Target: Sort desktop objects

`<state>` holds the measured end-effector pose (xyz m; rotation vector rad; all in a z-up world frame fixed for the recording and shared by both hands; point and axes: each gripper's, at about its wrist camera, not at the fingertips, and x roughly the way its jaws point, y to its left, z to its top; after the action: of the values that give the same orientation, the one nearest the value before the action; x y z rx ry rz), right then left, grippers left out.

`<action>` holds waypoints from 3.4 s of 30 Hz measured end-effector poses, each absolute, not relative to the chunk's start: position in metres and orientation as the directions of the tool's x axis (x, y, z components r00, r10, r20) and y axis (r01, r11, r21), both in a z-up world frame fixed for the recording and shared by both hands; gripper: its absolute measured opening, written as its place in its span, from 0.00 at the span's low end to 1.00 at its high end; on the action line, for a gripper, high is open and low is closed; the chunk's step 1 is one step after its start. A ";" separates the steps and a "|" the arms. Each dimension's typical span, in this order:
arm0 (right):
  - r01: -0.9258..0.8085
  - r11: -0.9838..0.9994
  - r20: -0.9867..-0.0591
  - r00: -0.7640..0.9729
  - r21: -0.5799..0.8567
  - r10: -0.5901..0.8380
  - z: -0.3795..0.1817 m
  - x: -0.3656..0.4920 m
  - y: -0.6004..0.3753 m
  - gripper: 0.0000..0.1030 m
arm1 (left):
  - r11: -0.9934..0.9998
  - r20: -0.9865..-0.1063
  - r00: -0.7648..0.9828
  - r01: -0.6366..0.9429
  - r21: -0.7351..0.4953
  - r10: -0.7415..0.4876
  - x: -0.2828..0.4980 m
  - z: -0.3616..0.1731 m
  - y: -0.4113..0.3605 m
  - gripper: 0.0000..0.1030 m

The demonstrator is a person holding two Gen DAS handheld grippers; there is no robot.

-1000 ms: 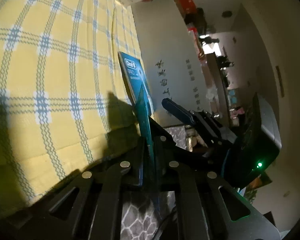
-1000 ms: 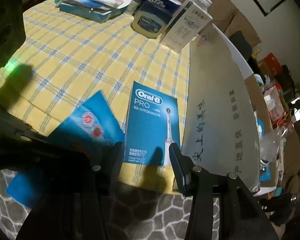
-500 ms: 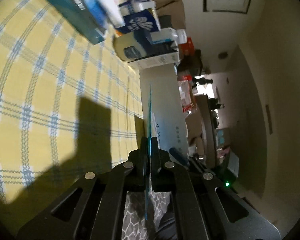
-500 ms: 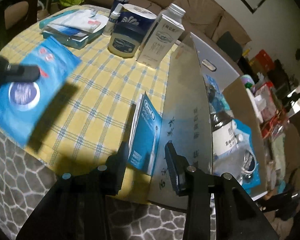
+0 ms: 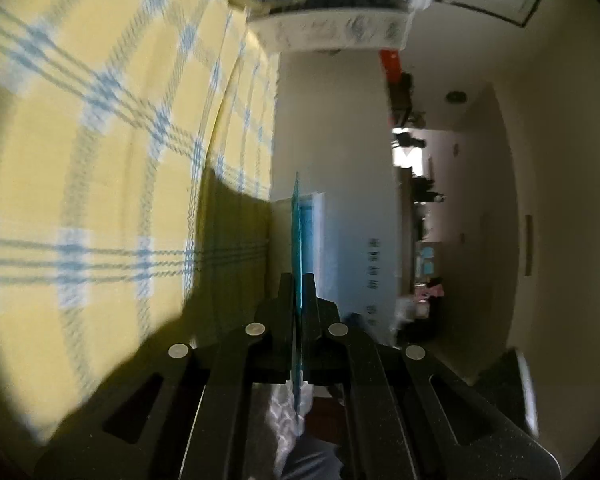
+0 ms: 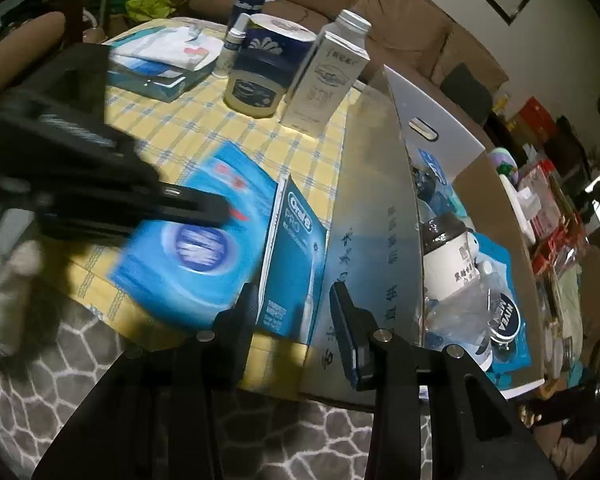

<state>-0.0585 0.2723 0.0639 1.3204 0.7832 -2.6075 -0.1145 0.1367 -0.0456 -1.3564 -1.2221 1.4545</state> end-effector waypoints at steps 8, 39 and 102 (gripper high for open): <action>0.344 -0.883 -0.789 -0.612 -0.320 0.048 0.071 -0.058 0.279 0.34 | -0.066 -0.084 -0.160 0.115 -0.991 0.983 -0.125 -0.058 0.162 0.44; 0.261 -0.928 -0.801 -0.475 0.266 -0.364 0.056 -0.027 0.307 0.49 | -0.246 -0.271 -0.237 0.131 -0.960 0.933 -0.103 -0.041 0.093 0.04; 0.349 -0.691 -0.455 -0.554 0.634 -0.697 0.160 -0.093 0.431 0.21 | -0.144 -0.145 -0.007 -0.174 -0.974 0.989 -0.139 0.111 0.234 0.13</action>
<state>-0.0934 0.4308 0.1604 0.9444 -0.6443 -2.2389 -0.1388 0.2343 0.1113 -1.1842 -1.0017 1.3876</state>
